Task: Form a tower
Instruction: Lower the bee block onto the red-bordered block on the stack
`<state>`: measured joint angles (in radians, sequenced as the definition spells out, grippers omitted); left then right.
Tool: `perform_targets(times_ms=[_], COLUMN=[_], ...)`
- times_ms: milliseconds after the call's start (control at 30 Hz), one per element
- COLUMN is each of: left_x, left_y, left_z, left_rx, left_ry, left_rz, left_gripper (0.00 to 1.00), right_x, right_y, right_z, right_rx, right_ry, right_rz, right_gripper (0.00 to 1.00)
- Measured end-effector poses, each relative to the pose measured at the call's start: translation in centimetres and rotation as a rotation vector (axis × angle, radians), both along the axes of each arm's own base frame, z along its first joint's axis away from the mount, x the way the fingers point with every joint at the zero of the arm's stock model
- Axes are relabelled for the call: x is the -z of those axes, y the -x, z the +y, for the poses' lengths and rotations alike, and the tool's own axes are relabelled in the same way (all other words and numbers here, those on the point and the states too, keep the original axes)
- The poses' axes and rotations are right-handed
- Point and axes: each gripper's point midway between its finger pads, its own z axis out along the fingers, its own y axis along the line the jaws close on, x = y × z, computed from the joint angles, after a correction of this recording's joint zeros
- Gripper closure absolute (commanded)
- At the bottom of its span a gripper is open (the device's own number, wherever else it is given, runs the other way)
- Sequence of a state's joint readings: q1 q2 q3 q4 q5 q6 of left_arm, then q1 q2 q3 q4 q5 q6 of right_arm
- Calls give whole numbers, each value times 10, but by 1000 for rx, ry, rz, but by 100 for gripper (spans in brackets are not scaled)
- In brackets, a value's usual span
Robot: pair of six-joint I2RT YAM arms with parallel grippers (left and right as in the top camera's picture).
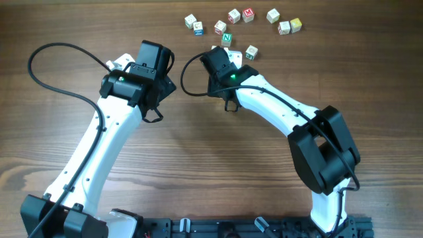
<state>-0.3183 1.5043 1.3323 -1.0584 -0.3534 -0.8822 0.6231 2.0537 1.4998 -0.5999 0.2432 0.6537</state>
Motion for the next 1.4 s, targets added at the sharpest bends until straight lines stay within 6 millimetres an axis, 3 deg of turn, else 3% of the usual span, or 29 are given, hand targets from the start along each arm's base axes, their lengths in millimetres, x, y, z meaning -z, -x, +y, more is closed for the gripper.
perform_targets(times_ms=[1000, 1333, 1400], left_x=[0, 0, 0], left_y=[0, 0, 0], left_z=[0, 0, 0], left_rx=[0, 0, 0], left_ry=[0, 0, 0], left_rz=[0, 0, 0], left_gripper=[0, 0, 0], right_x=[0, 0, 0], right_y=[-1, 0, 0], right_z=[1, 1, 1], right_rx=[0, -1, -1], right_ry=[-2, -4, -4], right_rz=[-3, -1, -1], right_gripper=[61, 62, 57])
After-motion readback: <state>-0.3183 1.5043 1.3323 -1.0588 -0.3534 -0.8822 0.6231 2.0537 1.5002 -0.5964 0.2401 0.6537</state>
